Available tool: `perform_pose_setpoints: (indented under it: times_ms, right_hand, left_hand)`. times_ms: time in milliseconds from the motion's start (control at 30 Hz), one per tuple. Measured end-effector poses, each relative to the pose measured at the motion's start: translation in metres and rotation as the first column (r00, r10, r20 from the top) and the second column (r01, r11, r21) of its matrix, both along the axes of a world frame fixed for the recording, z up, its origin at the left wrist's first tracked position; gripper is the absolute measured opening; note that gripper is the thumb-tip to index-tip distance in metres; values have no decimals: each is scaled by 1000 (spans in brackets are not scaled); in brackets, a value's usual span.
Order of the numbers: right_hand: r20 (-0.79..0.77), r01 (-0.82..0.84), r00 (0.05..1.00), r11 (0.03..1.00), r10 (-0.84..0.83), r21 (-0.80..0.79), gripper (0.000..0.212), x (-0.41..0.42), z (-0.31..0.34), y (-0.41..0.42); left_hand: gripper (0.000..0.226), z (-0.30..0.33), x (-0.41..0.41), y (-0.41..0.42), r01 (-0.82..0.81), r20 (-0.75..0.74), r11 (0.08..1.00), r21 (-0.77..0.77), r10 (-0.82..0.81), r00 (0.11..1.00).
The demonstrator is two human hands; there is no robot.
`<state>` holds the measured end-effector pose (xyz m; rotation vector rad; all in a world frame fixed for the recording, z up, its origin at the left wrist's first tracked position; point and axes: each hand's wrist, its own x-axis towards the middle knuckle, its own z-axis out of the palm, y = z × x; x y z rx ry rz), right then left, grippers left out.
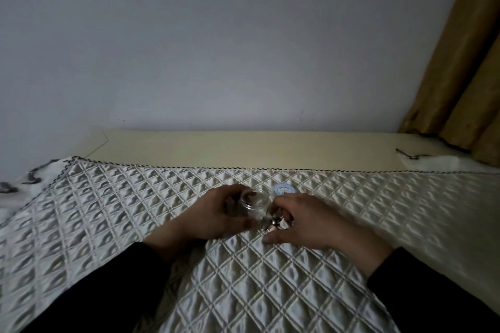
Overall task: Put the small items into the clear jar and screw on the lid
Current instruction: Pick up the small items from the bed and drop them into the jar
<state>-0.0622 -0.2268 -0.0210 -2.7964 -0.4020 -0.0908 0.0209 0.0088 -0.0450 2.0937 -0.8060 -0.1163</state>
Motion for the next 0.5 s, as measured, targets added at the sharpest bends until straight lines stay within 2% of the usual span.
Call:
perform_pose_setpoints:
  times_ms: [200, 333, 500]
  right_hand:
    - [50, -6, 999, 997, 2, 75, 56, 5, -8, -2]
    - [16, 34, 999, 992, -36, 120, 44, 8, -11, -1]
    - [-11, 37, 999, 982, -36, 187, 16, 11, -12, -3]
  left_hand:
    - [57, -1, 0, 0, -16, 11, 1000, 5, 16, 1000]
    - [55, 0, -1, 0, -20, 21, 1000, 21, 19, 1000]
    - [60, 0, -1, 0, -22, 24, 1000, 18, 22, 999]
